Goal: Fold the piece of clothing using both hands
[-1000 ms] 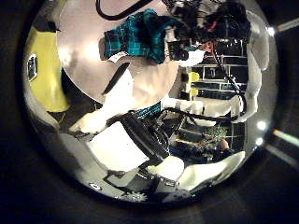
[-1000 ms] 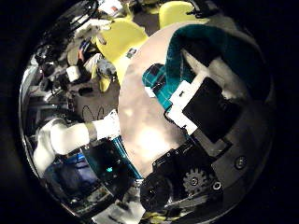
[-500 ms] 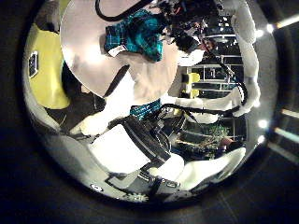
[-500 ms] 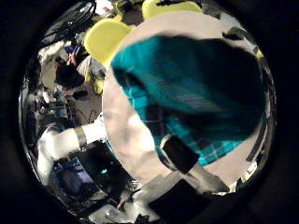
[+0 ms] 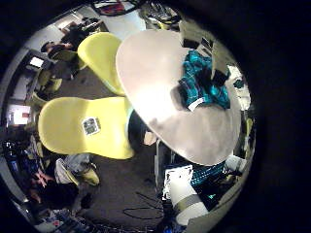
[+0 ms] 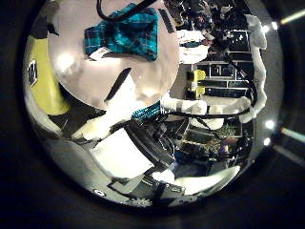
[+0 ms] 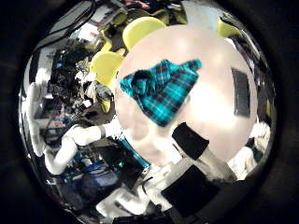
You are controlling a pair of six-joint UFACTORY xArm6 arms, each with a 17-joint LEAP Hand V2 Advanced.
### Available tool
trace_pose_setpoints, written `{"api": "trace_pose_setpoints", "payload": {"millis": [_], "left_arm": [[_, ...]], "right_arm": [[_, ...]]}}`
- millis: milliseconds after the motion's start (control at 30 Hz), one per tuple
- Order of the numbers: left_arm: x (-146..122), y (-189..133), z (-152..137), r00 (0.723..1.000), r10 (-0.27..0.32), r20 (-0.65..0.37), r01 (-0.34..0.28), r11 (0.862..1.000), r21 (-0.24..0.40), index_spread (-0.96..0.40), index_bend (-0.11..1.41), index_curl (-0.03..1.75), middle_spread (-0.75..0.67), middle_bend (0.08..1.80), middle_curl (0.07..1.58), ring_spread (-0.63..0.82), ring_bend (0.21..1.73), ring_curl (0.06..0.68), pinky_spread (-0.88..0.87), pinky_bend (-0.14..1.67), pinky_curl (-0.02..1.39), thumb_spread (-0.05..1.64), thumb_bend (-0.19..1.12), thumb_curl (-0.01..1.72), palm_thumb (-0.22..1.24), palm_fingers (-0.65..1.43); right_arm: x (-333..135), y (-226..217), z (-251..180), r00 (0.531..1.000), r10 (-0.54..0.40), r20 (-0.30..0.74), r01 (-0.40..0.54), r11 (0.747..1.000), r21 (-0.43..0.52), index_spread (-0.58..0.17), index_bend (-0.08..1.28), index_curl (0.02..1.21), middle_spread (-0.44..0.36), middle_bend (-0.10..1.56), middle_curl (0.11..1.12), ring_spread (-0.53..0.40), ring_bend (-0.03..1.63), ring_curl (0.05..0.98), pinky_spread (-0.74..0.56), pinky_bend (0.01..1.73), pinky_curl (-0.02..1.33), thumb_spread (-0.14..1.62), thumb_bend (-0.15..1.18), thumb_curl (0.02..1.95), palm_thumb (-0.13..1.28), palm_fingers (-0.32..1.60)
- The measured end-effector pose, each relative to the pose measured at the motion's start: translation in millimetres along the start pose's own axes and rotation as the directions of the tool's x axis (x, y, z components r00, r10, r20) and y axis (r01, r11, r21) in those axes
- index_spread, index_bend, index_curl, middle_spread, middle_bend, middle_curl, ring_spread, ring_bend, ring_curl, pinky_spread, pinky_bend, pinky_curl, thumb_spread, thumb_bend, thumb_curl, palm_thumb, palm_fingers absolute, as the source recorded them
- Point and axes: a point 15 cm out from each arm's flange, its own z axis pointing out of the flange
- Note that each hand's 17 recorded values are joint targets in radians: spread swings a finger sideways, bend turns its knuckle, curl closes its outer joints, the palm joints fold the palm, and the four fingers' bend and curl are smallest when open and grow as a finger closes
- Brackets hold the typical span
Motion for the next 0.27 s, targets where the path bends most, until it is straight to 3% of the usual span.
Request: {"api": "trace_pose_setpoints", "payload": {"millis": [267], "left_arm": [[48, -5, 21, 0.999, -0.035, 0.012, 0.035, 0.998, -0.06, -0.23, 0.25, 0.54, -0.18, 0.32, 0.61, -0.2, 0.78, 0.343, -0.16, 0.51, 0.44, 1.17, -0.02, 0.33, 0.41, 0.4]], "right_arm": [[30, 49, 50, 0.998, 0.005, 0.067, 0.002, 0.994, -0.111, -0.416, 0.19, 0.35, -0.058, 0.3, 0.38, 0.115, 0.61, 0.298, 0.44, 0.44, 0.48, 1.28, 0.02, 0.53, 0.8, 0.21]]}}
